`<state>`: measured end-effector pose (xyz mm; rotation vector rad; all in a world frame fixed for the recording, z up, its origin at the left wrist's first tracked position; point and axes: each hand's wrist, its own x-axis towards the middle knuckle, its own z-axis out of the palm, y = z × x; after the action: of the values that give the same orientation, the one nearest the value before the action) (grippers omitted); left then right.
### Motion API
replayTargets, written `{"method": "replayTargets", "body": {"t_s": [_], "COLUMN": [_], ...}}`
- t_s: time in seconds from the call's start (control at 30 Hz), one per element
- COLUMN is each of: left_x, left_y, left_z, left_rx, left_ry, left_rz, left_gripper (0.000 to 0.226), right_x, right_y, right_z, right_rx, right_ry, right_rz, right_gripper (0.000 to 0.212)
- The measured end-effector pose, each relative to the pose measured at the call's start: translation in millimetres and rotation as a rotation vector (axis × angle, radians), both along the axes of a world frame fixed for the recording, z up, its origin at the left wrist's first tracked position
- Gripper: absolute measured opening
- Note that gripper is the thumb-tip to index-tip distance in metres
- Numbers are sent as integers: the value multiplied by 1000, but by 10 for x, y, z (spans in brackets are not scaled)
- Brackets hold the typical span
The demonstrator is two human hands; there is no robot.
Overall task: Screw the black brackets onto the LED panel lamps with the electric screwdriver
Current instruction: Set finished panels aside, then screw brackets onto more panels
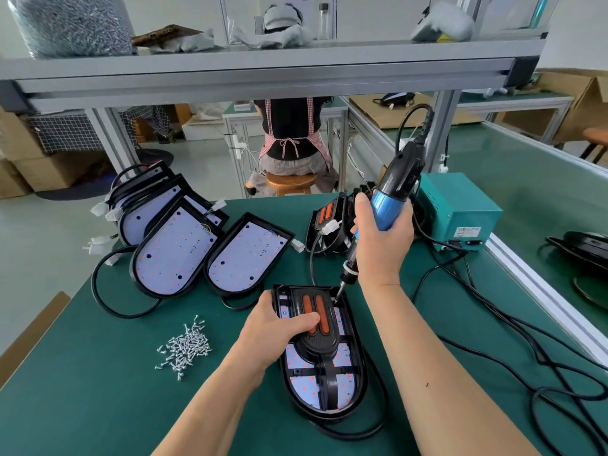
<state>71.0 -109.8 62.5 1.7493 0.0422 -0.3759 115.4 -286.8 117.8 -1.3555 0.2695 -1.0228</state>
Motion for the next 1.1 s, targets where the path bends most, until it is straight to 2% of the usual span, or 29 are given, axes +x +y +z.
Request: {"method": "replayTargets", "body": {"t_s": [0.27,0.43,0.67,0.97,1.1], "left_x": [20,25,110,111,76], "left_y": [20,17,57,76,78], "left_z": [-45,-51,-32,-20,-22], "left_rx": [-8,2,-31,-8,5], "left_ry": [-15,-14,25,20,10], "left_rz": [-21,-27,-76,-82,-89], "left_gripper": [44,58,46,47,48], "right_x": [24,32,-21,-238,-386], "right_y": [-49,25,-2,-166,-317], "right_z": [-31,-43,-2,223,136], "right_rx": [18,-8,32,268,394], "right_ry": [44,39,24,-158,-142], "right_rz": [138,145,283,320,294], "right_gripper": [21,19,21,25,18]}}
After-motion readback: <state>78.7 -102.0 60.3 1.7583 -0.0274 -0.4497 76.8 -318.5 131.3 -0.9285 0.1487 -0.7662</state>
